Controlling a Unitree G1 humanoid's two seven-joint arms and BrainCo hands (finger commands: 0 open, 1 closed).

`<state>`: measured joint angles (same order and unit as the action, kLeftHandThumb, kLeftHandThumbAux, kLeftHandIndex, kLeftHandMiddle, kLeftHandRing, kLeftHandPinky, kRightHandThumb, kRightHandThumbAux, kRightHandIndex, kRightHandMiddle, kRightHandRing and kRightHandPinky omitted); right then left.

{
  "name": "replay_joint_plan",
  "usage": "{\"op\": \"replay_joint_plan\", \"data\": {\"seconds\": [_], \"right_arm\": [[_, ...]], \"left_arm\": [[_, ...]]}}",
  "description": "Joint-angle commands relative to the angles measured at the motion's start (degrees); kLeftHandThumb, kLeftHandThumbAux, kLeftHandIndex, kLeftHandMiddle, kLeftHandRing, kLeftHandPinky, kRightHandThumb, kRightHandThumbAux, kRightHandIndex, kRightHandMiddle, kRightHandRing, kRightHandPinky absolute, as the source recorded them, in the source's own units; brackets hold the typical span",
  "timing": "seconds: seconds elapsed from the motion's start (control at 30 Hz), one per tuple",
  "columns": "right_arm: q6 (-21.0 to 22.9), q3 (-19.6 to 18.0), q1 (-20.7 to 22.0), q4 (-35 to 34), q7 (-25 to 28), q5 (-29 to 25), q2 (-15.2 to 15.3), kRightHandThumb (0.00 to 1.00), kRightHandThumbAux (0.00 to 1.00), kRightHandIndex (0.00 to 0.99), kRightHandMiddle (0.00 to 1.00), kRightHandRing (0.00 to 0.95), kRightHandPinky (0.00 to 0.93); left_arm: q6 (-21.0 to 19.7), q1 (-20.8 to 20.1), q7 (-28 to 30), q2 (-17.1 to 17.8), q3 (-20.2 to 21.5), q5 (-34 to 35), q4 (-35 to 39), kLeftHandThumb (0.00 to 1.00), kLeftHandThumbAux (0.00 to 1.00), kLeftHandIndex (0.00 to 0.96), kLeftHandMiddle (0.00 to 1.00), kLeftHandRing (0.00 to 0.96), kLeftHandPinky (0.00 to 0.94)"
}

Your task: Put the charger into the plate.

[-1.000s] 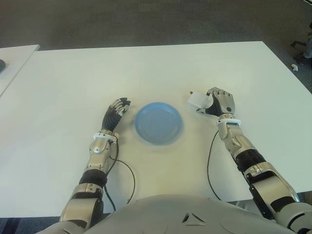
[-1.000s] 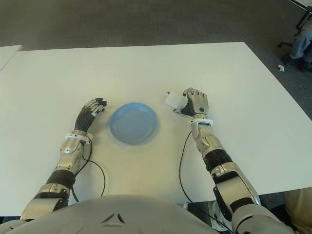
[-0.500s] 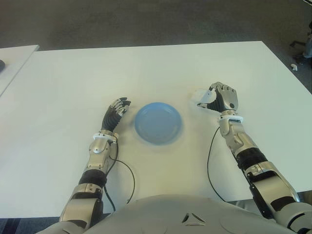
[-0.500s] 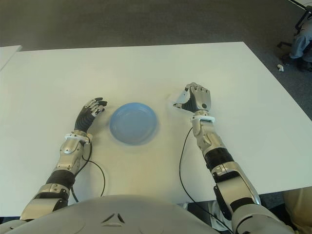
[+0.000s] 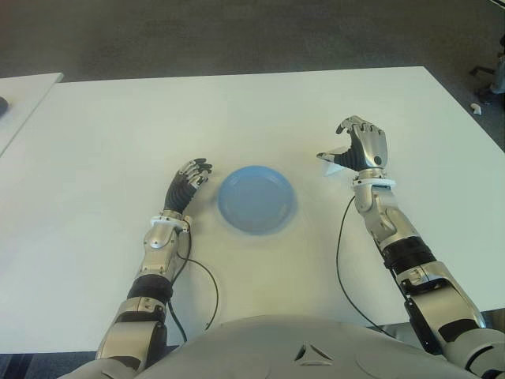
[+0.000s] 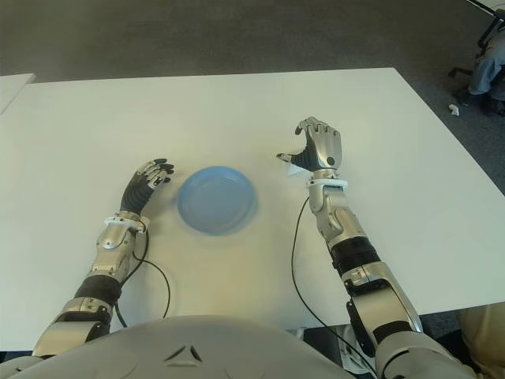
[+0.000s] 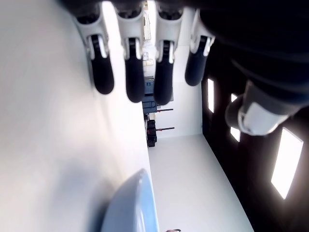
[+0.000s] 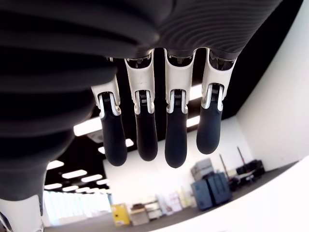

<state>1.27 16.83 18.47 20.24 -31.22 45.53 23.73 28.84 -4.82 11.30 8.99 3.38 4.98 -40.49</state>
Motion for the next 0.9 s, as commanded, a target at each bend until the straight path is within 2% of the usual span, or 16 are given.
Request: {"op": "replay_joint_plan", "data": {"seconds": [0.03, 0.4, 0.6, 0.9], "right_arm": [[0.8, 0.2, -2.7, -4.2, 1.6, 0.5, -0.5, 0.744, 0.706, 0.441, 0.855, 0.854, 0.852], [-0.1, 0.5, -4.7, -10.1, 2.8, 0.8, -1.1, 0.745, 0.706, 0.441, 0.864, 0.871, 0.875], [1.1, 1.1, -5.6, -13.9, 5.6, 1.1, -2.0, 0.744, 0.707, 0.441, 0.871, 0.876, 0.881], [1.6, 1.2, -5.9, -14.9, 7.5, 2.4, -2.7, 0.742, 0.708, 0.44, 0.876, 0.88, 0.885]], "left_arm": [[-9.1, 10.6, 1.2, -2.8, -2.2, -1.7, -9.5, 0.015, 0.519, 0.238, 0.293, 0.287, 0.269], [-9.3, 10.8, 0.9, -2.9, -2.5, -2.0, -9.2, 0.028, 0.508, 0.237, 0.284, 0.275, 0.266], [-9.4, 10.9, 1.3, -2.9, -2.7, -2.0, -9.0, 0.032, 0.496, 0.236, 0.275, 0.264, 0.249], [-9.0, 11.0, 1.4, -3.2, -2.5, -1.6, -9.1, 0.026, 0.494, 0.241, 0.281, 0.276, 0.279]]}}
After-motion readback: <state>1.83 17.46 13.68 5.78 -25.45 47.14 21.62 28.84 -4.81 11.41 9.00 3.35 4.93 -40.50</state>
